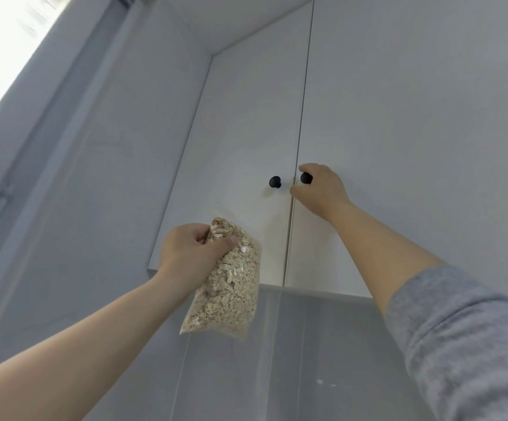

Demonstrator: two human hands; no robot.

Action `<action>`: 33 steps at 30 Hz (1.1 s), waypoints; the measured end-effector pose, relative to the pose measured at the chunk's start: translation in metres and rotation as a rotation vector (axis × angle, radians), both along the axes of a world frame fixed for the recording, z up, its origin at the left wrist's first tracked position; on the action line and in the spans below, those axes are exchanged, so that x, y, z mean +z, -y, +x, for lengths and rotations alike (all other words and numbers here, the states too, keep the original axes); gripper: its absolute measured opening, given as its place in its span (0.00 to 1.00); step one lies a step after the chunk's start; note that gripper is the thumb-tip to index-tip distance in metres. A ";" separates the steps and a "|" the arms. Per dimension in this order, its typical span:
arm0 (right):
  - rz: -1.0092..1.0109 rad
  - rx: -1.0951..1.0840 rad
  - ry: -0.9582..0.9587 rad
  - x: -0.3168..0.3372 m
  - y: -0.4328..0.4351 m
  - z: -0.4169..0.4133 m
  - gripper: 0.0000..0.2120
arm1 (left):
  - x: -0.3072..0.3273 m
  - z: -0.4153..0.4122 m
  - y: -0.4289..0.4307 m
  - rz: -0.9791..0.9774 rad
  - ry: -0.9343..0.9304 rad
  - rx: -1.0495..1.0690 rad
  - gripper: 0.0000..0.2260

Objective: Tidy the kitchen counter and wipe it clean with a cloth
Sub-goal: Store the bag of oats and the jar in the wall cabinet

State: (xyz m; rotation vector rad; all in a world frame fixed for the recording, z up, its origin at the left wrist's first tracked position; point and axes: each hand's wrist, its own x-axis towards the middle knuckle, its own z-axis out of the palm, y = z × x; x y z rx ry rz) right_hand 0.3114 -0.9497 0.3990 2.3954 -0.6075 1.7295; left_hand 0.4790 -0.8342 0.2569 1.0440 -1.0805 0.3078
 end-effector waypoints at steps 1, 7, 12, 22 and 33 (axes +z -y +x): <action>0.019 0.024 -0.004 0.000 0.000 0.000 0.17 | -0.002 0.000 -0.001 0.000 0.003 -0.002 0.31; 0.101 0.038 0.022 -0.004 -0.010 0.002 0.24 | -0.014 -0.005 -0.008 0.021 -0.012 -0.030 0.29; 0.139 0.101 0.033 -0.004 -0.027 0.002 0.20 | -0.019 -0.007 -0.019 0.053 -0.035 -0.054 0.26; 0.173 0.173 0.087 -0.005 -0.064 0.001 0.20 | -0.025 -0.011 -0.053 0.046 -0.111 -0.101 0.17; 0.178 0.240 0.130 -0.002 -0.133 -0.016 0.17 | -0.027 -0.026 -0.118 0.054 -0.157 -0.092 0.12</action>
